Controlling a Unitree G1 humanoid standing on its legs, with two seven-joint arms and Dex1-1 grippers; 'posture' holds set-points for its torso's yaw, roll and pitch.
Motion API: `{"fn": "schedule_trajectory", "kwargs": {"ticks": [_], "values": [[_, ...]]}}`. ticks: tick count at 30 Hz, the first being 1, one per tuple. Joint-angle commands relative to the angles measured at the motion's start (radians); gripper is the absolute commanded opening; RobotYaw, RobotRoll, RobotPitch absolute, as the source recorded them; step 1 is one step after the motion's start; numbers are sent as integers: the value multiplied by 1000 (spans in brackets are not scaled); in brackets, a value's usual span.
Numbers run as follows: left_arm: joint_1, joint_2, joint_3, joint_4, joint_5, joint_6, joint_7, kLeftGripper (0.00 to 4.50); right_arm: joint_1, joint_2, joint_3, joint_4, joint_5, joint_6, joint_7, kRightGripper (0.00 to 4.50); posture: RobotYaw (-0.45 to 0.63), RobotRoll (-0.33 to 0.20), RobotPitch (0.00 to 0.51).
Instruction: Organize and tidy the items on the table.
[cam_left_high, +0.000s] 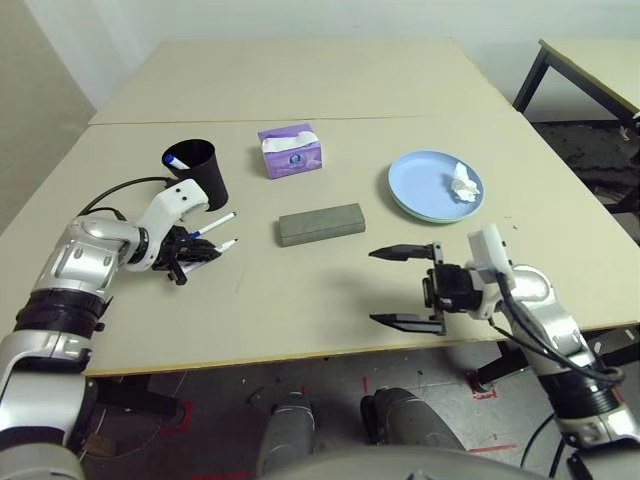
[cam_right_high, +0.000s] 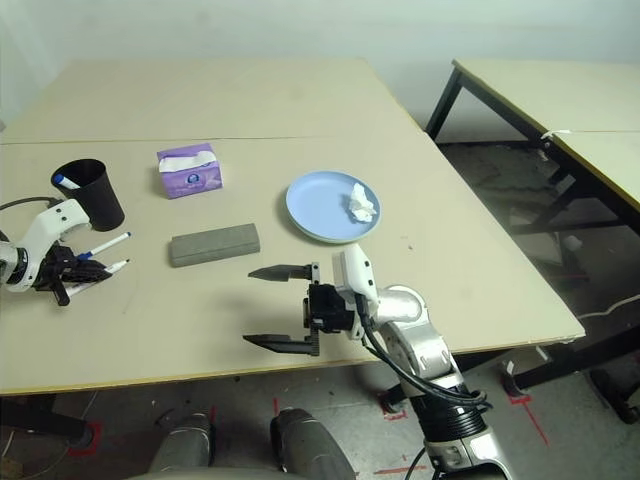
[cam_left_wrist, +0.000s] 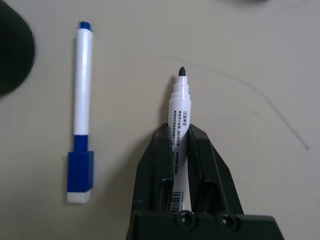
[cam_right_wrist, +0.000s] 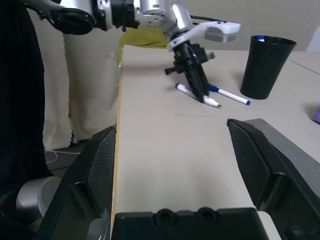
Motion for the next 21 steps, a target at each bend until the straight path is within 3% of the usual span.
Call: {"fn": "schedule_trajectory", "kwargs": {"ticks": [1,5,10,14,21], "values": [[53,32,39,-102,-93,-63,-129,273,-7,10,7,35,-10,-15,3,4500,-88,0,79],[75,37,122,-161,-185,-102,-163,273,-12,10,-10,63,-10,1,-15,4500,-77,0,84],[91,-17,265,-194,-319,-113,-130,273,-18,5,-41,70,-6,66,-91,4500,-63,0,89],[108,-80,405,-205,-421,-119,-50,273,-17,13,-75,58,-2,169,-209,4500,-46,0,88],[75,-157,576,-216,-493,-163,171,273,-13,60,-120,20,30,286,-362,4500,-24,0,85]]}}
